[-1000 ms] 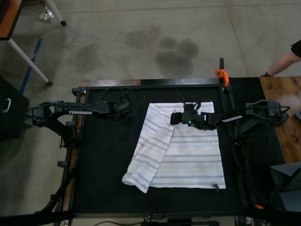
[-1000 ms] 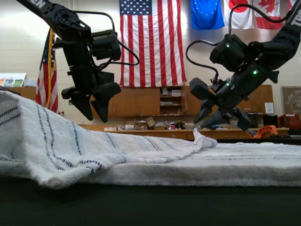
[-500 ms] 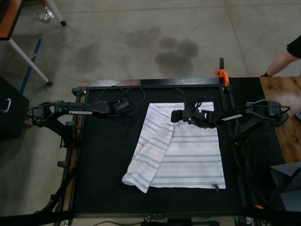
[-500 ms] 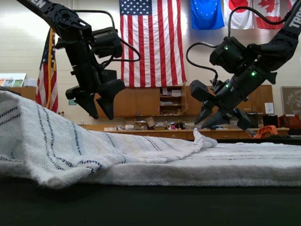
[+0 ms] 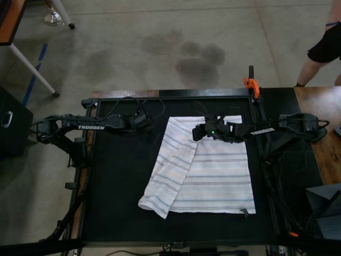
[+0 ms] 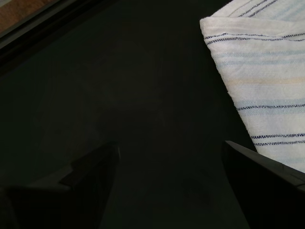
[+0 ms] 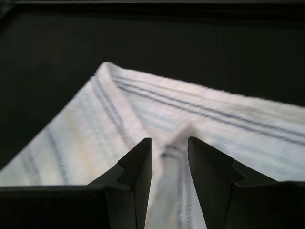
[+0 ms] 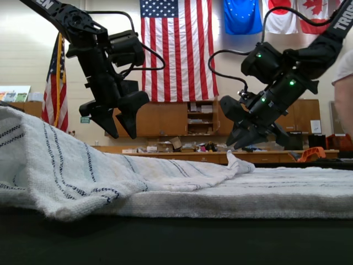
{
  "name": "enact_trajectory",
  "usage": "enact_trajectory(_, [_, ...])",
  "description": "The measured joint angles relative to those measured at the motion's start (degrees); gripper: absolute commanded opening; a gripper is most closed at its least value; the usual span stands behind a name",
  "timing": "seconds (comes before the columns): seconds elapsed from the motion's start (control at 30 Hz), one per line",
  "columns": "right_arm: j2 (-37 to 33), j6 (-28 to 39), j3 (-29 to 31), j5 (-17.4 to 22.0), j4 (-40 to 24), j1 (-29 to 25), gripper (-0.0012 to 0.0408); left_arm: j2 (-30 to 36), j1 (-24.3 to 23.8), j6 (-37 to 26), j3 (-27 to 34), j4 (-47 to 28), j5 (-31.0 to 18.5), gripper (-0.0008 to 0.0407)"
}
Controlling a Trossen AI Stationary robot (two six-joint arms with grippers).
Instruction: Fold the towel
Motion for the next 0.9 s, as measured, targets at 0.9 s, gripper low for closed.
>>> enact_trajectory(0.9, [12.1,10.1,11.3,-3.3,-7.2,-1.8,0.0098,0.0,0.0,0.4,0.0,0.0,0.0,0.0296])
